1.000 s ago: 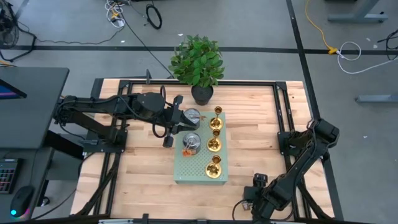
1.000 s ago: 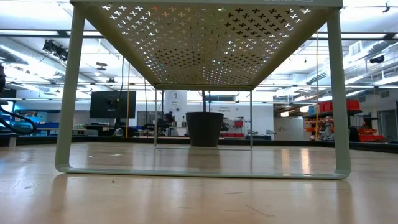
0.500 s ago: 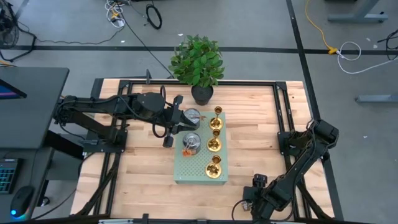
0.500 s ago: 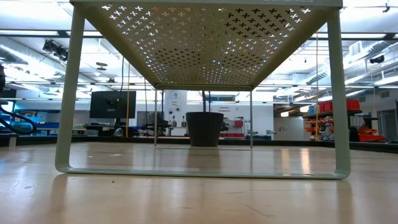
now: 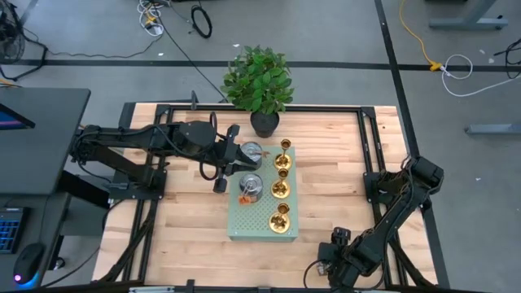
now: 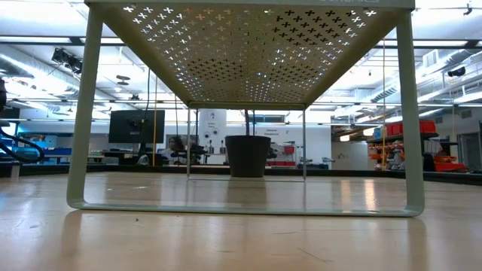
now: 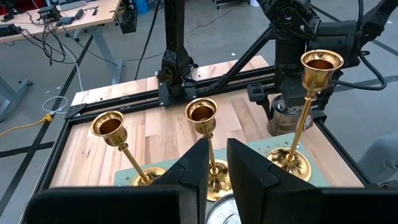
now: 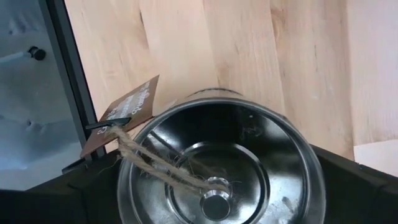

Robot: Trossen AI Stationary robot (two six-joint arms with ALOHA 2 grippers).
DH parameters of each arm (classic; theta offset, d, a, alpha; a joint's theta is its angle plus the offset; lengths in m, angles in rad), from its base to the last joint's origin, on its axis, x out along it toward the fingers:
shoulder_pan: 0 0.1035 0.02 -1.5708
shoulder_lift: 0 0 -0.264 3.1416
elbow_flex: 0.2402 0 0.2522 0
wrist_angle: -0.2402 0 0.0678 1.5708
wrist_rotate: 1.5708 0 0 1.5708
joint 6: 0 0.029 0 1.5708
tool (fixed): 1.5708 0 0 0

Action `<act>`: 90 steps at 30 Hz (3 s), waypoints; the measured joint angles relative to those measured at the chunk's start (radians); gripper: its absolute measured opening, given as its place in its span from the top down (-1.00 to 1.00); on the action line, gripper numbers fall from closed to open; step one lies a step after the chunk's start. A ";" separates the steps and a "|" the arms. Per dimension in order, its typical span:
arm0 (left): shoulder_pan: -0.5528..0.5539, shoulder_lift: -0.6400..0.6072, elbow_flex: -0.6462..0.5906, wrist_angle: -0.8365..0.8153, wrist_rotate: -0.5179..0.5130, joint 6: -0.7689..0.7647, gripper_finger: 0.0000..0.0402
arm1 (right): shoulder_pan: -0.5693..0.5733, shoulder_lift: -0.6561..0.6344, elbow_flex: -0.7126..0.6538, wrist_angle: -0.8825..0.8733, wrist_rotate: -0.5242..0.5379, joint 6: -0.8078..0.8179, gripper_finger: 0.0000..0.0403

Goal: Pick & Place candle stick holders
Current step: Align the brown scented candle with the other orange scented candle on the shelf

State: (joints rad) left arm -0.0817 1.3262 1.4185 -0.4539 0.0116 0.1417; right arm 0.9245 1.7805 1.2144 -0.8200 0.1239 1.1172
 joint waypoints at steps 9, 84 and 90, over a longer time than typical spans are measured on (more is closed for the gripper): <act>0.000 0.000 0.000 0.000 0.000 0.000 0.67 | 0.000 -0.001 0.002 -0.004 0.022 -0.004 -0.74; -0.001 0.000 0.000 0.127 -0.041 0.028 0.67 | -0.125 -0.015 0.903 -0.367 0.200 -0.379 -0.69; 0.000 0.000 0.000 0.148 -0.040 -0.182 0.67 | -0.140 -0.015 0.903 -0.288 0.217 -0.481 -0.69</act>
State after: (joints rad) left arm -0.0822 1.3266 1.4185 -0.3057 -0.0288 -0.0403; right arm 0.7846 1.7653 2.1178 -1.1083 0.3408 0.6362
